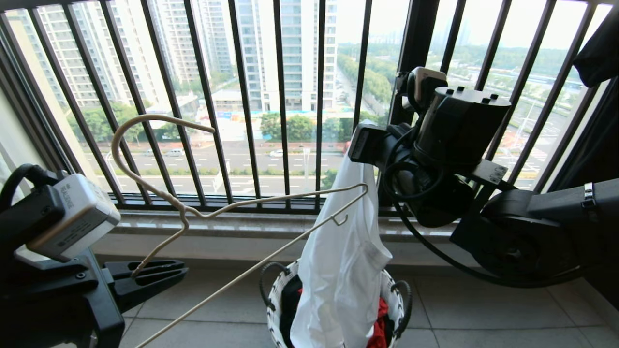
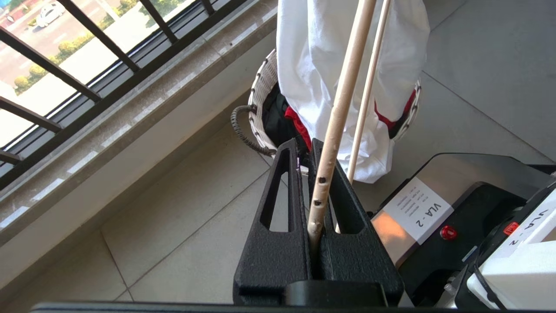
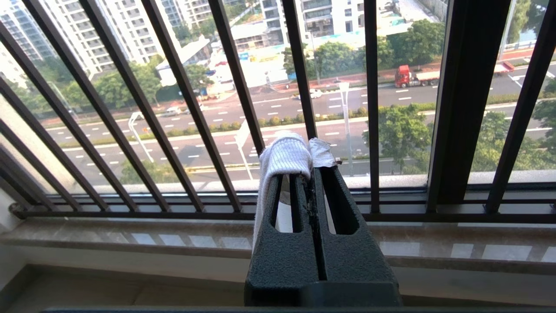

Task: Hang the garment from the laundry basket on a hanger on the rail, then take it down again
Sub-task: Hang the clothes on the clothes rack

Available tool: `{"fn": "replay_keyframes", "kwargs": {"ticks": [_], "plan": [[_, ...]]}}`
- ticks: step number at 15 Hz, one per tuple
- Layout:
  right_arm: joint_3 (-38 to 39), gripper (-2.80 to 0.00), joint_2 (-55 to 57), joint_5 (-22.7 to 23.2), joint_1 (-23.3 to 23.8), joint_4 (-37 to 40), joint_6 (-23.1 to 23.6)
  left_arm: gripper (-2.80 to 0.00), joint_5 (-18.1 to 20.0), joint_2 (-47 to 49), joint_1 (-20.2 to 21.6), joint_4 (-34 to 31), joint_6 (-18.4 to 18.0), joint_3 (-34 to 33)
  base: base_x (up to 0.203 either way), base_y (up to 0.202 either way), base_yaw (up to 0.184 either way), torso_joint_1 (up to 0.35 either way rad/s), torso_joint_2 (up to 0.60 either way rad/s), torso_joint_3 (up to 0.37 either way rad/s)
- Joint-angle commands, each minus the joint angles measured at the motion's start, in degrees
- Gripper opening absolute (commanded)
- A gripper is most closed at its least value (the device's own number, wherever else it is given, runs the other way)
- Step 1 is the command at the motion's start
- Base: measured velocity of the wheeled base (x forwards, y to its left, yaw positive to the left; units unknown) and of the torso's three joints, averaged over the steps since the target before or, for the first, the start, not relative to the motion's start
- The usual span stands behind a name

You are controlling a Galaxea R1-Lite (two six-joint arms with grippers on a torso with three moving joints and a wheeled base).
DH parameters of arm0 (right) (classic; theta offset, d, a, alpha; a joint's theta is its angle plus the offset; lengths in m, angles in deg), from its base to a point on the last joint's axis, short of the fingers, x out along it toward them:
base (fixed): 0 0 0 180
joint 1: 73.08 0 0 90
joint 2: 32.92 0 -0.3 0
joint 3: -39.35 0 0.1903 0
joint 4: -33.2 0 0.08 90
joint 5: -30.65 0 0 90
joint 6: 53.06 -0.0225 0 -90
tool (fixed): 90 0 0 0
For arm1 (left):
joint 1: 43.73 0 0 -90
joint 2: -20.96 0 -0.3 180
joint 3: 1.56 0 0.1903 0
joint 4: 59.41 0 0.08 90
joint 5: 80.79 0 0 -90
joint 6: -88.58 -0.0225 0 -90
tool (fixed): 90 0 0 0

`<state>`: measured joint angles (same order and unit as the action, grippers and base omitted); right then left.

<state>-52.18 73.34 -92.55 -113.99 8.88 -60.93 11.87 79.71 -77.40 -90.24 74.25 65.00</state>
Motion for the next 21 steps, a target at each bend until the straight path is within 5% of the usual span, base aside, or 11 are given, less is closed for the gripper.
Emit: {"fn": "replay_keyframes", "kwargs": {"ticks": [1, 7, 15, 21], "plan": [[-0.9, -2.80, 0.7, -1.2, -2.1, 0.9, -1.2, -2.80, -0.4, 1.8, 0.0, 0.0, 0.2, 0.1, 0.000, 0.000, 0.000, 0.000, 0.00, 0.000], [-1.3, -2.80, 0.4, -2.3, -2.9, 0.9, -1.5, -2.80, -3.8, 6.1, 0.1, 7.3, 3.1, -0.9, 0.000, 0.000, 0.000, 0.000, 0.00, 0.000], [-1.6, -2.80, -0.2, -2.4, -2.8, 0.9, -1.6, -2.80, -5.6, 8.6, 0.0, 7.4, 3.9, -0.5, 0.000, 0.000, 0.000, 0.000, 0.00, 0.000], [-1.7, -2.80, 0.3, -2.4, -2.8, 0.9, -1.6, -2.80, -7.7, 10.5, -3.4, 5.6, 12.3, 3.3, 0.000, 0.000, 0.000, 0.000, 0.00, 0.000]]}}
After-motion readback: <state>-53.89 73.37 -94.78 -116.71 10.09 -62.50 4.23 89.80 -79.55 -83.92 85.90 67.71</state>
